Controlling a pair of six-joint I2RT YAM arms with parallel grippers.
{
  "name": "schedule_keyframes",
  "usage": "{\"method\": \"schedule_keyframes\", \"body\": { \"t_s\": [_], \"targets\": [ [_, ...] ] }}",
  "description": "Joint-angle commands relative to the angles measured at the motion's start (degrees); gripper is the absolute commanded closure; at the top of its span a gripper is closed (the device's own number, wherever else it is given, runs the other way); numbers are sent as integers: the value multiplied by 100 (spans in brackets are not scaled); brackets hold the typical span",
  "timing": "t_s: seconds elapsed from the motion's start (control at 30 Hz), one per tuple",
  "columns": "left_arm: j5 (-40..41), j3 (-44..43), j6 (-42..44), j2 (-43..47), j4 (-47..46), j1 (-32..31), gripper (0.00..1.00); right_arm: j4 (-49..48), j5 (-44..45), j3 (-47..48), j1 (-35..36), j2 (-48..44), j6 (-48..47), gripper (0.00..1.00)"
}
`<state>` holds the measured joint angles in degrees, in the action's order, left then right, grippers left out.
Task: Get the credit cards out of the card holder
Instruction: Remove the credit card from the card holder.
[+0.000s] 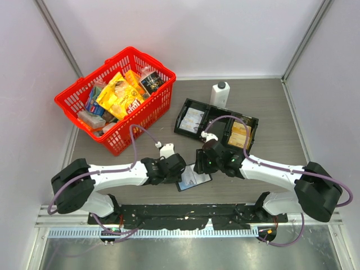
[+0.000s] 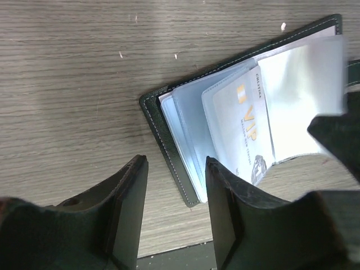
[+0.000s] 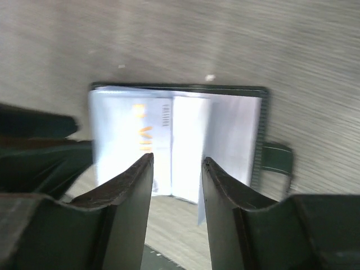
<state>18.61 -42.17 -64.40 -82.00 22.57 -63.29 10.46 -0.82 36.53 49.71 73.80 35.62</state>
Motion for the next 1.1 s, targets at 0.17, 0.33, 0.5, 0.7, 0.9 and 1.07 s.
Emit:
{"method": "schedule_keyframes", "body": {
  "t_s": [0.17, 0.33, 0.5, 0.7, 0.9, 1.07],
  "targets": [
    [819, -282, -38, 983, 854, -35, 50, 405, 1287, 29, -41, -910, -177, 53],
    [513, -406, 182, 1116, 356, -35, 54, -586, 392, -312, -41, -1104, -73, 53],
    [99, -335, 296, 739, -287, -26, 60, -1529, -322, -621, -67, -1105, 173, 57],
    [-24, -292, 393, 220, -622, -17, 66, -1810, -796, -823, -269, -710, 568, 60],
    [-85, -213, 323, -114, -701, 27, 71, -2618, -1428, -1385, -576, -454, 1175, 62],
    [-235, -54, 148, -281, -833, 44, 72, -2997, -1755, -1737, -849, -305, 1439, 63]
  ]
}}
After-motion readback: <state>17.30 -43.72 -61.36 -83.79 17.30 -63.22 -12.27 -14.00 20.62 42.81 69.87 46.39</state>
